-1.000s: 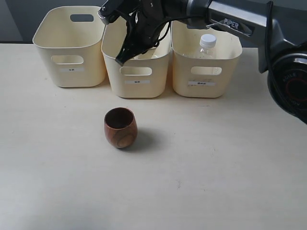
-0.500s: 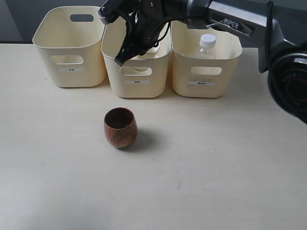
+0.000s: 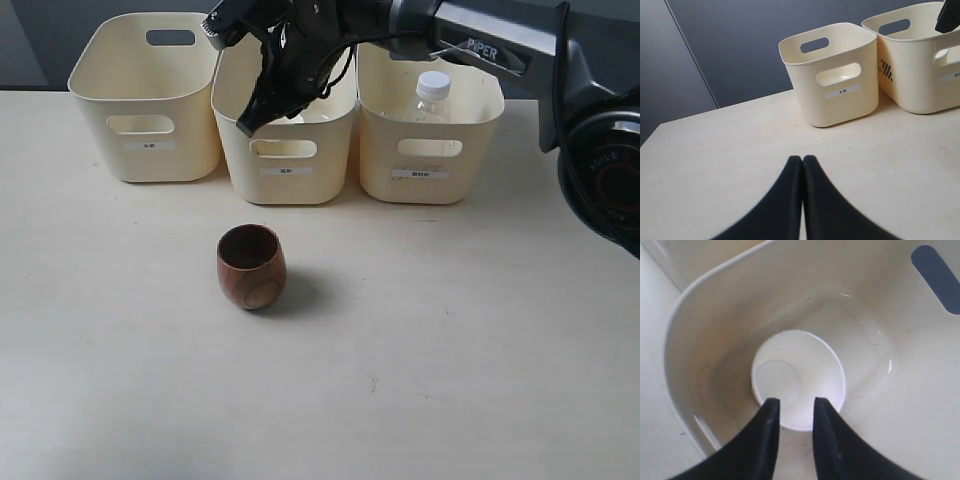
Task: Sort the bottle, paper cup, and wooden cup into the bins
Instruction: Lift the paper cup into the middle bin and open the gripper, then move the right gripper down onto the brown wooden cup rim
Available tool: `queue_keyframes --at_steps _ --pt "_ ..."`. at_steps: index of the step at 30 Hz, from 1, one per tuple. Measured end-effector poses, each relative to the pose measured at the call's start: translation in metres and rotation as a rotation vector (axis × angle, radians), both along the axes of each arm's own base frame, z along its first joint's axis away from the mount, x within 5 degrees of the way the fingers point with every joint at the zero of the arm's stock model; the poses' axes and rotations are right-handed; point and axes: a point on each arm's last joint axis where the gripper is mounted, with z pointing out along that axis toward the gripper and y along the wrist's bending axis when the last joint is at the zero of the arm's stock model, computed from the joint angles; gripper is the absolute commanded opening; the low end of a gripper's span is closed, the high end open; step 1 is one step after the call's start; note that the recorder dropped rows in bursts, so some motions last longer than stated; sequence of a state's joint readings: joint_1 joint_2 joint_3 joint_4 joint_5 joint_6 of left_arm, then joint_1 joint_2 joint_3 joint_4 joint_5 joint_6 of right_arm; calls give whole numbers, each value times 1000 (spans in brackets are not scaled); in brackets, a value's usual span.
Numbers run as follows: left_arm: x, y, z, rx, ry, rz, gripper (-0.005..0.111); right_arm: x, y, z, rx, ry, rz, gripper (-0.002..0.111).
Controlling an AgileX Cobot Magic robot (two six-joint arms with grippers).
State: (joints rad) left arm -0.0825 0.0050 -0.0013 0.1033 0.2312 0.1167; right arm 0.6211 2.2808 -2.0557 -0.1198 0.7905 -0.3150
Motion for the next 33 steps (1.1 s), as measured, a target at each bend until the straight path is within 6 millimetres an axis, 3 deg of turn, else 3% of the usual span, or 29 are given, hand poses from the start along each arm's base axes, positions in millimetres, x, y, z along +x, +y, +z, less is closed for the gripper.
queue_keyframes --at_steps 7,11,14,18,20,27,33 --pt "0 0 0 0 0 0 0 -1 0 5 12 -4 -7 25" --pt "0 0 0 0 0 0 0 -16 -8 54 86 -27 -17 25" --pt "0 0 0 0 0 0 0 -39 -19 95 122 21 -3 25" --pt "0 0 0 0 0 0 0 -73 -21 120 180 193 95 25" --pt "0 0 0 0 0 0 0 -88 -16 124 174 259 146 25" --pt "0 0 0 0 0 0 0 -137 31 120 129 290 330 25" --pt "0 0 0 0 0 0 0 -166 66 95 11 290 443 25"
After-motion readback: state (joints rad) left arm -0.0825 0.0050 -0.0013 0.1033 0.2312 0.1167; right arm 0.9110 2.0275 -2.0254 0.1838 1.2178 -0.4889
